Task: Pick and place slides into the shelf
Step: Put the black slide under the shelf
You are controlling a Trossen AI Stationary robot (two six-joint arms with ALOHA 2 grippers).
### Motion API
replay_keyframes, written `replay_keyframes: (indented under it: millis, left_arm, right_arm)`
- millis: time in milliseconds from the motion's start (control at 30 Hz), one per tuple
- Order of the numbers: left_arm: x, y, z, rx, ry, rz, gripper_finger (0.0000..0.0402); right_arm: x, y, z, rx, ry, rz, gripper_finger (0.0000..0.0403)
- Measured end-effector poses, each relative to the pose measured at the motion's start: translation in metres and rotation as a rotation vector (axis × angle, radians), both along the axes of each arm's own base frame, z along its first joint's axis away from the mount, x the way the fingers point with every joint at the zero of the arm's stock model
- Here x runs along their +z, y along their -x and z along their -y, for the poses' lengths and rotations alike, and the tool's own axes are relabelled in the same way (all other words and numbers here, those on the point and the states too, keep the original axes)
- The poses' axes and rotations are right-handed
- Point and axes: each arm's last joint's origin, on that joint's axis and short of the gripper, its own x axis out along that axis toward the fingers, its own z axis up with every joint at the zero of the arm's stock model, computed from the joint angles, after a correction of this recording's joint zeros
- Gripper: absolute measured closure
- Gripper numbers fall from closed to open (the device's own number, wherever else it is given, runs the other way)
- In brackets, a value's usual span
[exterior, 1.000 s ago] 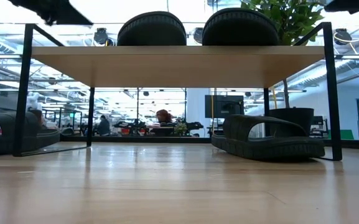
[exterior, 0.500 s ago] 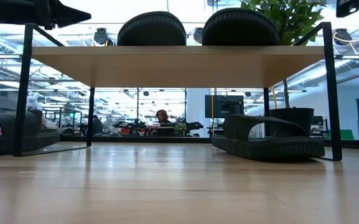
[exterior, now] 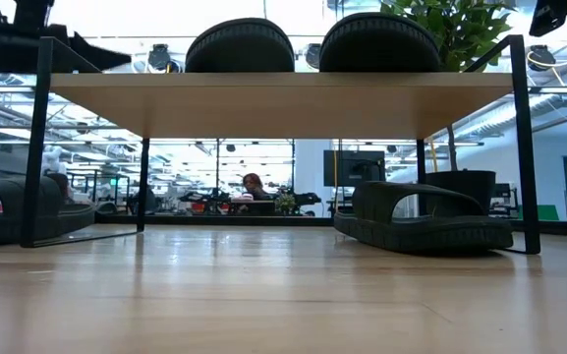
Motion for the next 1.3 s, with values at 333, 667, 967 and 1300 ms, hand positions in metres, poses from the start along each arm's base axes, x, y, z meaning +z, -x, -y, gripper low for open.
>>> replay_keyframes:
  millis: [333, 667, 967, 1300]
  left_arm:
    - [-0.023, -0.004, -0.001, 0.032, 0.082, -0.096, 0.0396]
    - [-0.019, -0.004, -0.001, 0.059, -0.015, -0.107, 0.0396]
    - [-0.019, -0.004, -0.001, 0.062, -0.03, -0.117, 0.0396]
    - [-0.019, -0.004, -0.001, 0.063, -0.036, -0.126, 0.0396]
  right_arm:
    - [-0.022, -0.004, -0.004, -0.058, 0.11, -0.053, 0.0403]
    - [-0.018, -0.003, -0.002, -0.135, 0.186, -0.046, 0.0403]
    - [-0.029, -0.004, -0.001, -0.223, 0.25, -0.085, 0.0403]
    - [-0.032, -0.003, 0.0, -0.231, 0.204, -0.051, 0.0403]
